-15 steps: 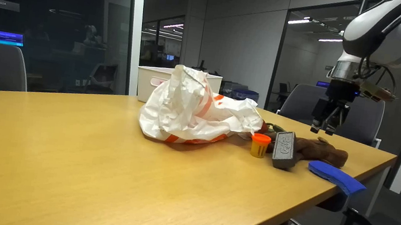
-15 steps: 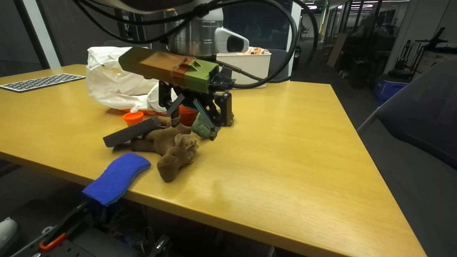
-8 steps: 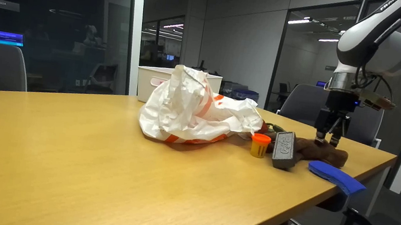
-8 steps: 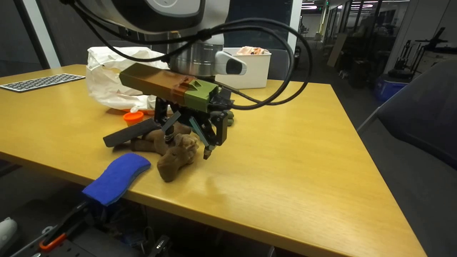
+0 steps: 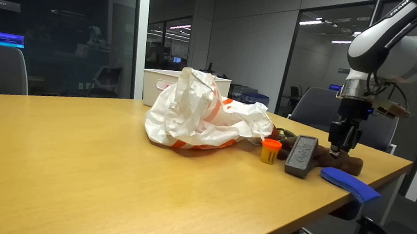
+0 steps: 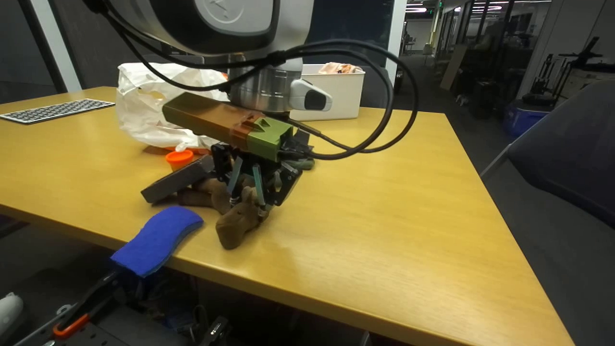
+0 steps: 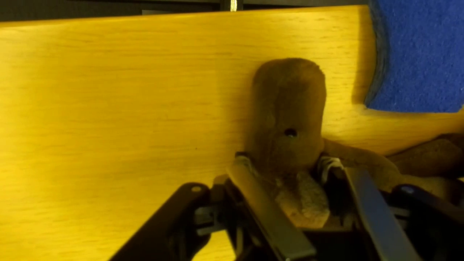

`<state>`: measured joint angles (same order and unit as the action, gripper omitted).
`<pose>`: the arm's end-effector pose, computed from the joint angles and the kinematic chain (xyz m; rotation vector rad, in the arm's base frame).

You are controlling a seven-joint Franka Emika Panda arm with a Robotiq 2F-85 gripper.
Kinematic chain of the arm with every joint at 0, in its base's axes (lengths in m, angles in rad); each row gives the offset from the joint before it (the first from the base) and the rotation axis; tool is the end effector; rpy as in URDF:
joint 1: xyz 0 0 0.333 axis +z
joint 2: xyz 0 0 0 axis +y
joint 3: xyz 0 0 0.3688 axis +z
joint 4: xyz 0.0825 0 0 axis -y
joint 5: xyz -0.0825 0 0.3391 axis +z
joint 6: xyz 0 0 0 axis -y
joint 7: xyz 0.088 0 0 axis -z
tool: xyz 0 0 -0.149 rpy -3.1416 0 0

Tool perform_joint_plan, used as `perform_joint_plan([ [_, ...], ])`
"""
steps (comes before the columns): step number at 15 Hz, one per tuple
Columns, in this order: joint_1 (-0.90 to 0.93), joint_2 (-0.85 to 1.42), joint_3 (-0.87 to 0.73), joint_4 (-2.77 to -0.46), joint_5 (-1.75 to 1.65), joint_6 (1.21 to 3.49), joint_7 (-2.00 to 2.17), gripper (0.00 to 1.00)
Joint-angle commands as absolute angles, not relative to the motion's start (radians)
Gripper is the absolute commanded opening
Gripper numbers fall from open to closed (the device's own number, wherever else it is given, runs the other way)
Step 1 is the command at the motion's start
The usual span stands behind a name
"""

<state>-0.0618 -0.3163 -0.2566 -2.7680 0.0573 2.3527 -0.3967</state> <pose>0.3020 -0.0934 0.3403 -2.9909 -0.0781 0.0947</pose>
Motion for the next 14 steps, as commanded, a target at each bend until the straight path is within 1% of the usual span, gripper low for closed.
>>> perform_joint_plan([
  [1,-0.071,-0.305,-0.253,-2.767,0.089,2.373,-0.406,0.18],
  [3,-0.087,-0.314,-0.238,-2.764,0.061,2.41,-0.366,0.03],
  [5,-0.115,-0.347,-0.215,-2.76,-0.015,2.491,-0.329,0.01],
  [6,-0.127,-0.374,-0.206,-2.758,-0.046,2.508,-0.312,0.02],
  [7,-0.14,-0.402,-0.195,-2.754,-0.085,2.52,-0.297,0.04],
  [8,-0.154,-0.427,-0.184,-2.749,-0.121,2.531,-0.281,0.04],
  [9,-0.167,-0.457,-0.171,-2.744,-0.156,2.536,-0.268,0.03],
  [11,-0.195,-0.58,-0.147,-2.805,-0.216,2.559,-0.234,0.04],
  [12,-0.19,-0.583,-0.142,-2.742,-0.217,2.532,-0.233,0.04],
  [14,-0.187,-0.7,-0.107,-2.756,-0.222,2.518,-0.194,0.04],
])
